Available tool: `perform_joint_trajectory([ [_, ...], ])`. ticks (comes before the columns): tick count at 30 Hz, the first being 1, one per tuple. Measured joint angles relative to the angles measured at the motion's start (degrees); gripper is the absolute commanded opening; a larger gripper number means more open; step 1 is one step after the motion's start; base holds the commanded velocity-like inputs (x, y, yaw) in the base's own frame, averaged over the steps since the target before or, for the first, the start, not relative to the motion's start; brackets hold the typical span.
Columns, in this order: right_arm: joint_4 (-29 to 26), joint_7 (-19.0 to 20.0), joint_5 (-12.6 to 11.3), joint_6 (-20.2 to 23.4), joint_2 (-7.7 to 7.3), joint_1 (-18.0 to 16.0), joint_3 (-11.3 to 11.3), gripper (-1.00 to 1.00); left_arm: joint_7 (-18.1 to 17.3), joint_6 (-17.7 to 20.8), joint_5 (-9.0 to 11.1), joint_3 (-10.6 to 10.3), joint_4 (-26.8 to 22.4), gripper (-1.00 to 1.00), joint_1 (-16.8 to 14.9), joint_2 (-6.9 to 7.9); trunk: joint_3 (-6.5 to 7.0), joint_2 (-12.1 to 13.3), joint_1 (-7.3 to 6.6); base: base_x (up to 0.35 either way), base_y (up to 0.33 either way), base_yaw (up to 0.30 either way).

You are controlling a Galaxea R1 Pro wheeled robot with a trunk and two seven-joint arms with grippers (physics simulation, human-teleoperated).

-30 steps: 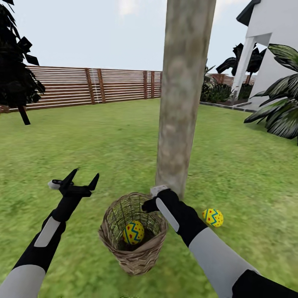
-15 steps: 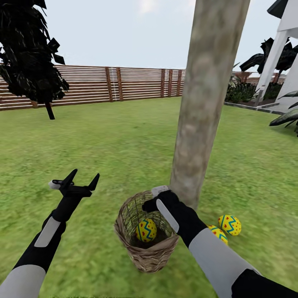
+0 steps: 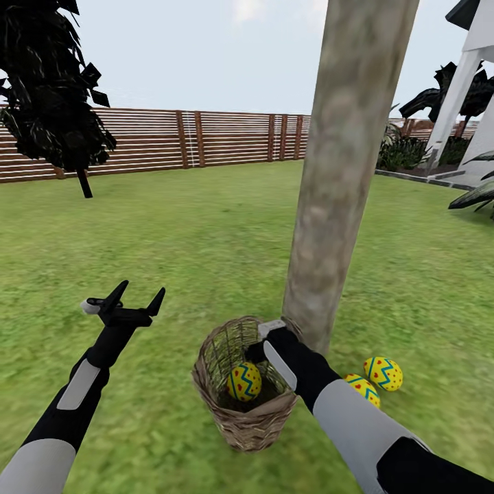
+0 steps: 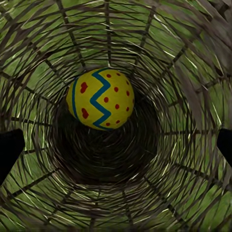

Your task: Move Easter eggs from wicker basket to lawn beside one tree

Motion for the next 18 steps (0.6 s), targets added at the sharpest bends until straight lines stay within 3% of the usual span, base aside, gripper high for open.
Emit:
perform_joint_trajectory([
  [4,0.9,0.1,0.1,0.0,0.0,-1.2,0.0,1.0,0.0,0.0,-0.1,-0.1,0.0,1.0,0.0,-0.18,0.0,0.0,0.0,0.0,0.002,0.0],
  [9,5.1,0.0,-0.2,0.1,0.0,-7.0,0.0,1.0,0.1,0.0,-0.2,-0.2,0.0,1.0,0.0,-0.43,0.0,0.0,0.0,0.0,0.0,0.0],
  [11,6.2,0.1,-2.1,0.1,0.0,-8.9,0.0,1.0,0.2,-0.1,-0.1,-0.1,0.1,1.0,0.0,-0.44,0.0,0.0,0.0,0.0,0.0,0.0],
  [18,5.3,0.7,-3.6,0.0,0.0,-9.3,0.2,1.0,0.5,-0.3,-0.4,-0.2,0.1,1.0,0.0,-1.51,0.0,0.0,0.0,0.0,0.0,0.053],
])
